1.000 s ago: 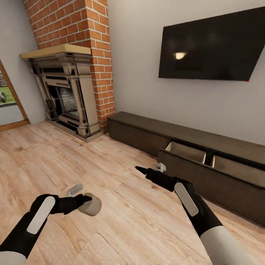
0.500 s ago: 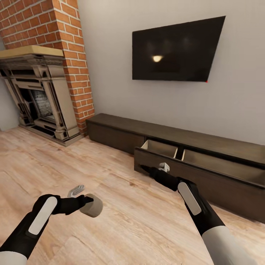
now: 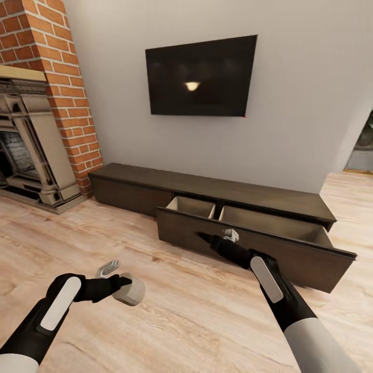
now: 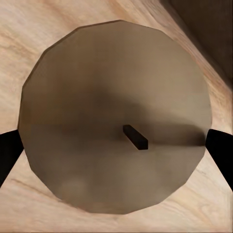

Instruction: Place each of the two pumpkins and all three candles from the living room inside a cabinet in the living room (use any cabinet), then make sure every cabinet is closed, and position the cauldron so it is next to a table in the living room.

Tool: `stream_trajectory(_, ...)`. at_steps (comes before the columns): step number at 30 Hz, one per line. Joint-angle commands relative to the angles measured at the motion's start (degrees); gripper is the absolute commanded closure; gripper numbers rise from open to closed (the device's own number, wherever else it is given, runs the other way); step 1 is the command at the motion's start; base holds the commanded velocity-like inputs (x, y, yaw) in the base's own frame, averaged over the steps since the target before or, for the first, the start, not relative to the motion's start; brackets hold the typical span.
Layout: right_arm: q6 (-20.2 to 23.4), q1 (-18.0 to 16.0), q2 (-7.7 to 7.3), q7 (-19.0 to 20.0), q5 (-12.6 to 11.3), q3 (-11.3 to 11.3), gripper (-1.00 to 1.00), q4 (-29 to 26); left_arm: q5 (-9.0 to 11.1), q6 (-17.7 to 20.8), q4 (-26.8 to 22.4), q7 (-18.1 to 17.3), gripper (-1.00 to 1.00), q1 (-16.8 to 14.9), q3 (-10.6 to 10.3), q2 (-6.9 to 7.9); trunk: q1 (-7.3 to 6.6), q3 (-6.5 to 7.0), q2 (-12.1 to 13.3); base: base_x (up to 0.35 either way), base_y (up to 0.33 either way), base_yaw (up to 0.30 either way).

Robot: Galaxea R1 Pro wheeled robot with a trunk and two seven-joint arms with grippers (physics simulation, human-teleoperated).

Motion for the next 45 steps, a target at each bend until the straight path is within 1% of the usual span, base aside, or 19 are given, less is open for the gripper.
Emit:
stream_trajectory(1,0.2,-0.1,-0.04,0.0,-0.2,0.1,-1.0,0.0,0.9,0.1,-0.1,0.6,1.0,0.0,-0.1,0.05,-0.02,0.0,0.0,-0.1,-0.298,-0.25)
stream_trajectory(7,0.2,-0.1,-0.04,0.0,-0.2,0.0,-1.0,0.5,1.1,0.1,-0.1,0.6,1.0,0.0,-0.2,-0.02,-0.02,0.3,0.0,-0.102,-0.292,-0.25)
stream_trajectory(12,0.2,-0.1,-0.07,0.0,-0.5,-0.2,-1.0,1.1,1.1,0.1,0.0,0.6,1.0,0.0,-1.7,-0.04,-0.02,0.55,0.0,-0.102,-0.162,-0.251)
stream_trajectory(15,0.2,-0.1,-0.12,0.0,-0.7,-0.3,-1.0,1.5,1.1,0.1,-0.1,0.6,1.0,0.0,-2.1,-0.04,-0.02,0.7,0.0,-0.068,-0.074,-0.251)
stream_trajectory(17,0.2,0.0,-0.13,0.0,-1.2,-0.3,-1.0,1.5,1.2,0.1,-0.1,0.5,1.0,0.0,-2.1,-0.04,-0.02,0.81,0.0,-0.021,-0.023,-0.25)
stream_trajectory(22,0.2,-0.1,-1.43,0.0,-2.1,-0.3,-1.0,1.6,1.3,0.1,-2.2,0.5,1.0,0.0,-2.1,-0.04,-0.02,1.06,0.0,-0.004,-0.005,-0.25)
stream_trajectory(25,0.2,-0.1,-1.79,0.0,-2.2,-0.3,-1.0,1.7,1.4,0.1,-2.8,0.5,1.0,0.0,-2.1,-0.04,-0.68,1.75,1.2,-0.001,-0.001,-0.251)
stream_trajectory(33,0.2,-0.1,-1.85,0.0,-2.2,-0.3,-1.0,1.6,1.4,0.1,-2.9,0.6,1.0,0.0,-2.1,-0.04,-2.44,3.57,4.4,0.0,0.0,-0.236)
stream_trajectory(39,0.3,-0.1,-1.8,-0.1,-2.4,-0.3,-1.0,1.5,1.4,0.1,-2.9,0.6,1.0,0.0,-2.1,-0.04,-3.76,4.72,6.8,0.0,0.0,-0.056)
stream_trajectory(42,0.4,-0.1,-1.88,-0.2,-4.3,-0.4,-1.0,1.5,1.4,0.1,-2.9,0.6,1.0,0.0,-2.1,0.02,-4.42,5.25,8.0,0.0,0.0,-0.006)
stream_trajectory(45,0.4,-0.1,-2.39,-0.2,-5.7,-0.4,-1.0,1.6,1.4,0.1,-2.9,0.6,1.0,0.0,-2.1,-0.01,-5.07,5.64,9.2,0.0,0.0,-0.057)
